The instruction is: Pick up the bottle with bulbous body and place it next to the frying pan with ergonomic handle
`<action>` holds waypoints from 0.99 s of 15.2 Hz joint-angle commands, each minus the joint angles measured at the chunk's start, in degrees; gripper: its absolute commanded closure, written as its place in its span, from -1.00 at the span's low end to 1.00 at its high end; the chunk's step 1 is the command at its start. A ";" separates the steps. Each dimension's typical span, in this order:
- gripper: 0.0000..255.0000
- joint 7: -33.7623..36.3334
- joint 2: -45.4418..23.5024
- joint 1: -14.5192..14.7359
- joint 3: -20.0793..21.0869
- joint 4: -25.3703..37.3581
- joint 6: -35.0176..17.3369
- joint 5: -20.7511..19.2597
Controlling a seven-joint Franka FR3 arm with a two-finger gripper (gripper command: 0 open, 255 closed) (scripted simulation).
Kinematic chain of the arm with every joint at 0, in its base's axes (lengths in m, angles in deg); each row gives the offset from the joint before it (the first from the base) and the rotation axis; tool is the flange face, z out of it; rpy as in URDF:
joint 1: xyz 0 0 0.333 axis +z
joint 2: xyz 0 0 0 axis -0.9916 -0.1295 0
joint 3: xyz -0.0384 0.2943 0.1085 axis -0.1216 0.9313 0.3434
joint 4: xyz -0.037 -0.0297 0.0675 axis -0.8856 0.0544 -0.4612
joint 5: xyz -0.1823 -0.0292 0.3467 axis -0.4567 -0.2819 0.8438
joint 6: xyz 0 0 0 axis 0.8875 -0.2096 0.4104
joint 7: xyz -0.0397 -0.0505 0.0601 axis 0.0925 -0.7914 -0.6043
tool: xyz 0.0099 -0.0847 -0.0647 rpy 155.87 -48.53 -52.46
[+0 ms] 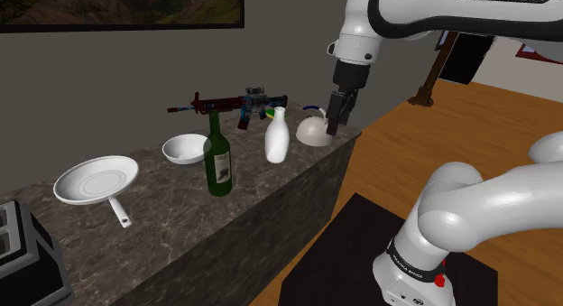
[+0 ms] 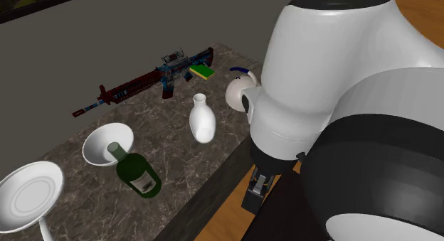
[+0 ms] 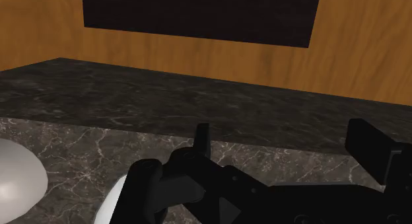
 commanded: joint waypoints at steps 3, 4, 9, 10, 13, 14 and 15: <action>-1.00 -1.51 -3.89 -0.50 -0.87 1.10 -2.68 -1.14; -1.00 -2.23 -5.88 -0.74 -1.29 1.76 -3.96 -1.66; -1.00 -5.52 -16.12 -1.77 -3.27 6.16 -9.68 -3.89; -1.00 -6.13 -18.21 -1.94 -3.64 7.25 -10.67 -4.25; -1.00 -7.89 -24.53 -2.44 -4.70 10.96 -13.29 -5.16; -1.00 -8.45 -26.65 -2.59 -5.03 12.33 -14.04 -5.41; -1.00 -9.01 -28.77 -2.74 -5.35 13.78 -14.73 -5.63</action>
